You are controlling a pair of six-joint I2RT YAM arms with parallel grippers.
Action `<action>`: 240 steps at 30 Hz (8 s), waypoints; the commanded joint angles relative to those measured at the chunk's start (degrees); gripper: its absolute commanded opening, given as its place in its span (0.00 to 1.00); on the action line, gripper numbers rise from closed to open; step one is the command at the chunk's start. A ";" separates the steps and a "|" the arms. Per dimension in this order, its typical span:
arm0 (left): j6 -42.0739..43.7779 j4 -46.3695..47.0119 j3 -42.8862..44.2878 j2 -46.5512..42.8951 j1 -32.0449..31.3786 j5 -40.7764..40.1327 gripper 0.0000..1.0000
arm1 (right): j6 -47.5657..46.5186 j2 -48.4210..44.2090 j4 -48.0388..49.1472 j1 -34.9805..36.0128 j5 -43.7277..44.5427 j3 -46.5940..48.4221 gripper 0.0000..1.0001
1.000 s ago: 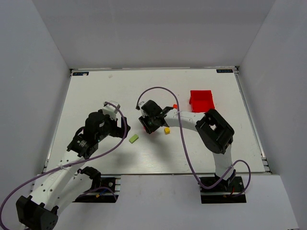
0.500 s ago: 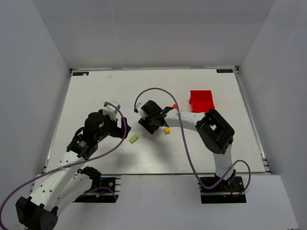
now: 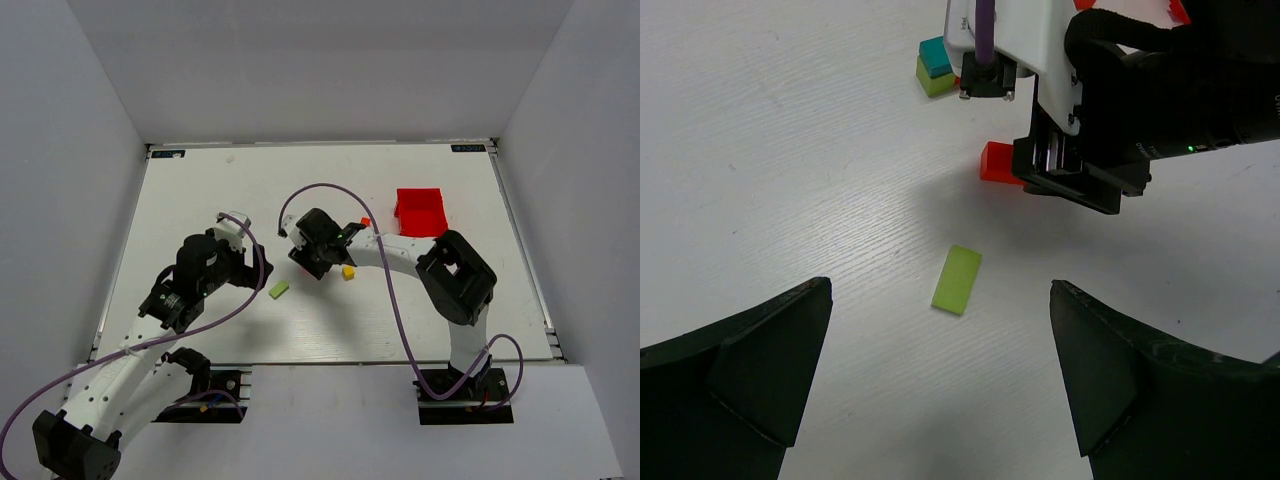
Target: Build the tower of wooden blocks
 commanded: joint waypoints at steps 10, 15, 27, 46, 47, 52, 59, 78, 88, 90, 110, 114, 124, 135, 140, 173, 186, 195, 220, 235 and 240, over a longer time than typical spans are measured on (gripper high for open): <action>0.13 0.79 1.06 -0.86 -0.30 1.03 1.00 | -1.41 -0.99 0.05 0.40 -2.86 0.54 0.52; 0.13 0.79 1.06 -0.86 -0.30 1.03 1.00 | -2.11 -0.81 -0.03 0.22 -5.85 0.28 0.45; 0.13 0.79 1.06 -1.91 -0.30 1.03 1.00 | -8.07 -7.47 -1.53 -0.57 -7.09 1.68 0.03; 1.18 0.79 1.06 -2.45 -0.30 2.69 1.00 | -36.99 -0.82 -19.53 -10.59 -20.52 25.37 0.00; 1.18 0.79 1.06 -2.45 -0.30 2.70 1.00 | -38.48 1.80 -21.72 -11.81 -21.58 26.72 0.00; 1.71 1.31 1.06 -2.97 -0.30 3.75 1.00 | -44.56 6.30 -30.26 -14.10 -28.08 34.37 0.00; 1.71 1.31 1.06 -2.97 -0.30 4.28 1.00 | -47.99 10.61 -34.57 -16.04 -31.34 39.20 0.00; 1.71 1.84 1.06 -2.97 -0.30 4.81 1.00 | -48.96 18.35 -37.21 -17.18 -31.17 45.80 0.00; 1.71 1.84 1.06 -2.97 -0.30 4.81 1.00 | -48.78 20.28 -37.65 -17.97 -31.17 47.04 0.00; 1.71 1.84 1.06 -2.97 -0.30 4.81 1.00 | -48.87 20.37 -37.56 -18.15 -31.08 47.21 0.00; 1.71 1.84 1.06 -2.45 -0.30 4.81 1.00 | -48.78 21.60 -38.00 -18.15 -31.87 47.04 0.00; 1.71 1.84 1.06 -2.45 -0.30 4.81 1.00 | -48.61 21.60 -37.92 -18.15 -32.05 47.03 0.00; 1.71 1.84 1.06 -2.45 -0.30 4.81 1.00 | -47.90 21.78 -37.39 -17.97 -32.05 46.77 0.00; 1.71 1.84 1.06 -2.45 -0.30 4.81 1.00 | -47.55 21.69 -36.95 -18.15 -31.61 46.33 0.00; 1.71 1.84 1.06 -2.45 -0.30 4.81 1.00 | -47.55 21.78 -36.77 -17.97 -31.43 46.25 0.00; 1.71 1.84 1.06 -2.45 -0.30 4.81 1.00 | -47.20 22.22 -36.69 -17.97 -31.08 46.16 0.00; 1.71 1.84 1.06 -2.45 -0.30 4.81 1.00 | -47.02 21.95 -36.42 -18.24 -31.08 45.89 0.05; 1.71 1.84 1.06 -2.45 -0.30 4.81 1.00 | -46.76 22.04 -36.16 -18.24 -30.90 45.63 0.21; 1.71 1.84 1.06 -2.45 -0.30 4.81 1.00 | -46.94 21.87 -36.07 -18.15 -30.99 44.93 0.62; 1.71 1.84 1.06 -1.92 -0.30 3.67 1.00 | -48.69 7.57 -36.16 -19.46 -31.26 38.34 0.90; -0.13 1.31 1.06 -1.39 -0.30 2.35 1.00 | -44.76 -6.24 -23.03 -21.74 -25.40 17.59 0.90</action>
